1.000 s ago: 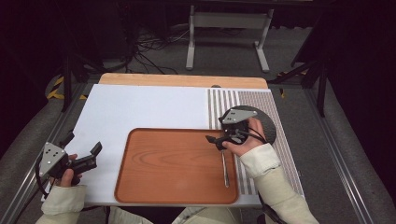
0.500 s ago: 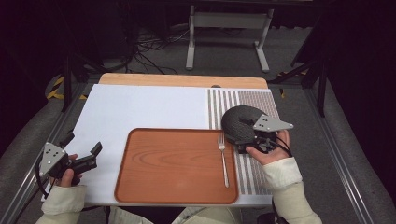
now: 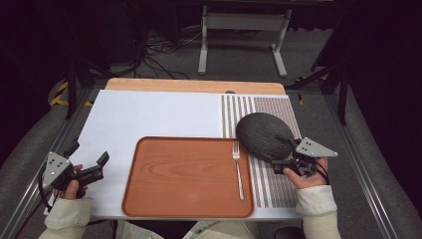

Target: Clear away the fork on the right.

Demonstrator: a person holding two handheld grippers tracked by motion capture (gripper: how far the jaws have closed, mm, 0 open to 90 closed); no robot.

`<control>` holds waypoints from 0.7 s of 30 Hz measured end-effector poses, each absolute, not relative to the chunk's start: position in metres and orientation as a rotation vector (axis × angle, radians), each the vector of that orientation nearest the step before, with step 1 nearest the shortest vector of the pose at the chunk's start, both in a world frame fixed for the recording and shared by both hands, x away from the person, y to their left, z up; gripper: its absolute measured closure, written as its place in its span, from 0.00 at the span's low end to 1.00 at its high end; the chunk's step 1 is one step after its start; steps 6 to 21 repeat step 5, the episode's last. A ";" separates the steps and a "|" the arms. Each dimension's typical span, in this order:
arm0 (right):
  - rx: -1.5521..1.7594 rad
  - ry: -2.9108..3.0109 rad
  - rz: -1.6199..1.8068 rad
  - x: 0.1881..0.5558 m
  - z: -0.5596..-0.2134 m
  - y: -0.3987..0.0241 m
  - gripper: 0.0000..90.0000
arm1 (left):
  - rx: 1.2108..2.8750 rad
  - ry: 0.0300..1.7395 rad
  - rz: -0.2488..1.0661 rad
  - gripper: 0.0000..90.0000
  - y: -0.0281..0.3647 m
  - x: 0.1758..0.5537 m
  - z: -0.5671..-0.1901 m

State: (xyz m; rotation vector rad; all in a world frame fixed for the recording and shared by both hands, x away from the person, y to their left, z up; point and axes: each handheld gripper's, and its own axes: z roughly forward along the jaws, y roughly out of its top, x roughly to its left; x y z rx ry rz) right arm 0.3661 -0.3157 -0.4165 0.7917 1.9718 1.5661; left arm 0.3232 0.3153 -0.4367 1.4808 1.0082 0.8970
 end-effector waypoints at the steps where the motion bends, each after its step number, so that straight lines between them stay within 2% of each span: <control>1: 0.797 1.968 1.568 0.365 -0.419 -0.319 0.15 | 1.478 1.007 0.898 0.00 0.315 0.323 -0.437; 5: 0.841 1.944 1.566 0.362 -0.431 -0.329 0.15 | 1.476 1.007 0.897 0.00 0.315 0.323 -0.437; 21: 0.841 1.944 1.566 0.362 -0.431 -0.329 0.15 | 1.476 1.007 0.897 0.00 0.315 0.323 -0.437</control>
